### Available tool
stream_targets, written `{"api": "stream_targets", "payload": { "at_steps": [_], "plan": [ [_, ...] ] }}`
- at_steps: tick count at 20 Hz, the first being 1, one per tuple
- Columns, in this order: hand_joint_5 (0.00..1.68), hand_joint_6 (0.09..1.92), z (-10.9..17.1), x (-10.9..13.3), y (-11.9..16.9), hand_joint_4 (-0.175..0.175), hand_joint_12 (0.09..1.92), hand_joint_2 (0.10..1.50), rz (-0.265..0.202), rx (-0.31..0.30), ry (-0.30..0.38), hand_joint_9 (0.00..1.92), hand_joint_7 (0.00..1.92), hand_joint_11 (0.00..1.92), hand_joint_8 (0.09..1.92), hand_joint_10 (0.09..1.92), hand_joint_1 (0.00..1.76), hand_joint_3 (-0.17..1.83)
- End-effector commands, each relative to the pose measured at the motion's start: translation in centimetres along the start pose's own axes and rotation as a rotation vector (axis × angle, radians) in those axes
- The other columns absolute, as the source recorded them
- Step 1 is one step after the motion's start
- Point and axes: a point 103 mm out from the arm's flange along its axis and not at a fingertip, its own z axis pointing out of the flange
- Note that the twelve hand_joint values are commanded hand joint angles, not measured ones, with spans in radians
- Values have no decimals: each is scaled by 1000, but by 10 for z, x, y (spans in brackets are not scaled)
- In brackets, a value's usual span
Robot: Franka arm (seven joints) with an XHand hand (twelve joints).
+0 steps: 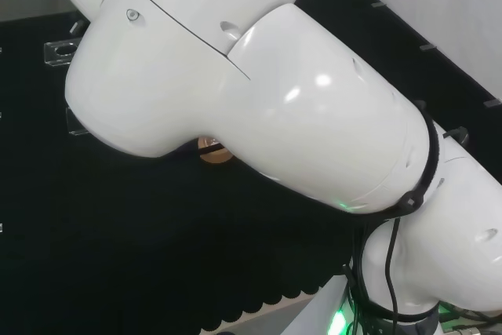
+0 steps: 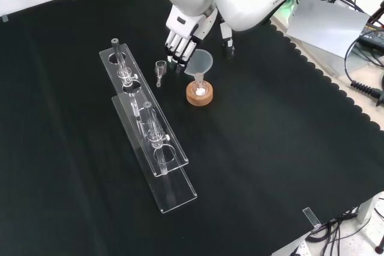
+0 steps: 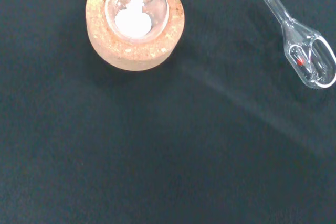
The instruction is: Remove the funnel from the round-bottom flask.
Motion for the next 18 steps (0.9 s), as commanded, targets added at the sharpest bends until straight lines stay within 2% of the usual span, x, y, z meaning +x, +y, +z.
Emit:
{"api": "stream_targets", "payload": {
  "at_steps": [1, 4, 7, 9, 18],
  "plan": [
    [0, 87, 5, 1, 6, -29, 1538, 710, -16, 13, 1, 0, 0, 271, 255, 848, 434, 129],
    [0, 87, 6, 2, 8, -6, 1537, 709, -19, 17, -2, 0, 0, 272, 254, 836, 435, 125],
    [0, 87, 5, 3, 8, 15, 1530, 711, -18, 12, -7, 0, 0, 277, 88, 835, 437, 116],
    [0, 87, 5, 3, 9, 24, 1530, 713, -22, 13, -7, 0, 0, 279, 87, 841, 440, 112],
    [0, 87, 8, 5, 19, 35, 1537, 731, -28, 47, -21, 0, 37, 277, 87, 902, 474, 102]
  ]
}}
